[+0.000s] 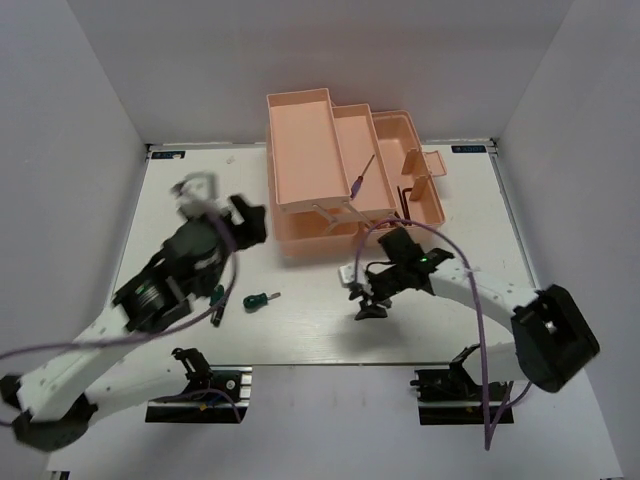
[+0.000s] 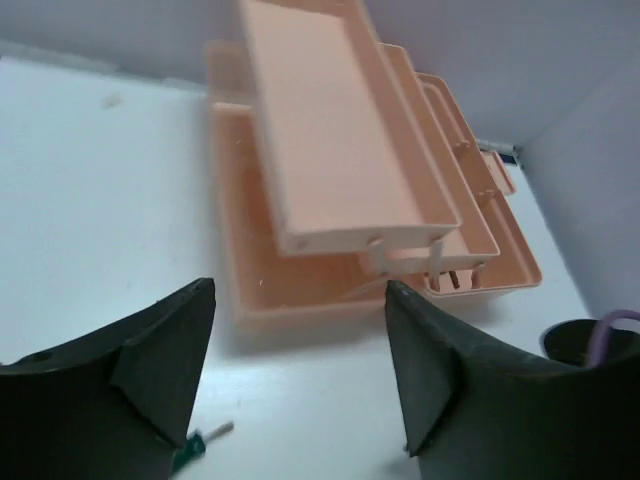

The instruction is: Sort the tools into containers

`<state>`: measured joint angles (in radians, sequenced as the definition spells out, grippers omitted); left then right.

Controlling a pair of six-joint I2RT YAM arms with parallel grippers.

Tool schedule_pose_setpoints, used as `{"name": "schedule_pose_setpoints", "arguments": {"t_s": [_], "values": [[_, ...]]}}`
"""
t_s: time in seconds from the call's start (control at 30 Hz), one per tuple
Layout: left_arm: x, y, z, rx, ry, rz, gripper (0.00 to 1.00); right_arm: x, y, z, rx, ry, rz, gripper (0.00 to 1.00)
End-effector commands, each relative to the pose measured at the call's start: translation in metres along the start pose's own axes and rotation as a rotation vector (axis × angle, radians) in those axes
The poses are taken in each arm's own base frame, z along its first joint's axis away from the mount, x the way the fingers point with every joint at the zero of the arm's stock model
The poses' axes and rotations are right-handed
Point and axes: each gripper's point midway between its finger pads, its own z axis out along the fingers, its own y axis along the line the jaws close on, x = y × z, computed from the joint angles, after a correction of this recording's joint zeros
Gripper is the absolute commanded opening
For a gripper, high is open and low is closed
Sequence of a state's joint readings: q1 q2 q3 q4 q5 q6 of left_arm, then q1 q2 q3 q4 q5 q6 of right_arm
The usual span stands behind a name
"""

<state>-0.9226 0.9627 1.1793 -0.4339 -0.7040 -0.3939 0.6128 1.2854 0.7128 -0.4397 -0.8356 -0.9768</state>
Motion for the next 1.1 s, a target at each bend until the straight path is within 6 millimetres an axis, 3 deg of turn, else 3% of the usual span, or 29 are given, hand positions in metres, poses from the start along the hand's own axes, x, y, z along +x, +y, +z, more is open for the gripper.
{"name": "schedule_pose_setpoints", "arguments": {"t_s": [0.0,0.03,0.07,0.1,0.13,0.2,0.23,0.27,0.3,0.33,0.4,0.57,0.7,0.77,0.8,0.83,0.9,0.93,0.97,1.07], "values": [[0.071,0.087,-0.045,-0.239,0.137,-0.082,0.82,-0.009,-0.063,0.025,0.173,0.159,-0.183,0.60],[0.095,0.103,-0.053,-0.273,0.177,-0.079,0.84,-0.004,-0.068,0.035,0.189,0.190,-0.127,0.60],[0.113,0.119,-0.067,-0.325,0.217,-0.132,0.86,-0.028,-0.076,0.047,0.211,0.204,-0.190,0.60],[0.121,0.126,-0.074,-0.335,0.232,-0.161,0.92,-0.029,-0.086,0.049,0.254,0.247,-0.195,0.60],[0.136,0.134,-0.080,-0.346,0.258,-0.173,0.92,-0.018,-0.081,0.069,0.227,0.288,-0.144,0.60],[0.145,0.145,-0.094,-0.356,0.263,-0.257,0.94,-0.049,-0.100,0.076,0.284,0.300,-0.176,0.60],[0.151,0.147,-0.097,-0.352,0.274,-0.271,0.95,-0.052,-0.104,0.091,0.273,0.313,-0.151,0.60],[0.147,0.146,-0.100,-0.330,0.259,-0.310,0.95,-0.050,-0.100,0.095,0.257,0.350,-0.138,0.61],[0.151,0.150,-0.102,-0.338,0.264,-0.313,0.95,-0.074,-0.112,0.103,0.269,0.317,-0.147,0.63],[0.152,0.151,-0.104,-0.341,0.263,-0.322,0.95,-0.068,-0.110,0.111,0.241,0.341,-0.125,0.64],[0.156,0.156,-0.107,-0.362,0.278,-0.323,0.96,-0.086,-0.114,0.124,0.229,0.328,-0.145,0.66],[0.159,0.154,-0.108,-0.370,0.294,-0.338,0.96,-0.079,-0.109,0.160,0.179,0.381,-0.158,0.68],[0.164,0.159,-0.111,-0.406,0.318,-0.329,0.97,-0.079,-0.111,0.173,0.180,0.389,-0.137,0.68],[0.165,0.159,-0.111,-0.411,0.323,-0.323,0.97,-0.093,-0.113,0.174,0.182,0.352,-0.106,0.68],[0.166,0.159,-0.110,-0.416,0.329,-0.315,0.92,-0.095,-0.108,0.175,0.178,0.347,-0.062,0.65],[0.170,0.159,-0.109,-0.418,0.330,-0.313,0.84,-0.110,-0.108,0.175,0.165,0.309,-0.047,0.61],[0.173,0.156,-0.106,-0.414,0.339,-0.314,0.63,-0.113,-0.097,0.176,0.124,0.299,0.023,0.55],[0.177,0.157,-0.106,-0.424,0.349,-0.300,0.52,-0.131,-0.096,0.176,0.104,0.251,0.035,0.53],[0.176,0.155,-0.104,-0.417,0.342,-0.310,0.26,-0.132,-0.094,0.176,0.099,0.248,0.058,0.55],[0.174,0.154,-0.104,-0.400,0.325,-0.334,0.19,-0.140,-0.086,0.176,0.077,0.246,0.085,0.68]]}}
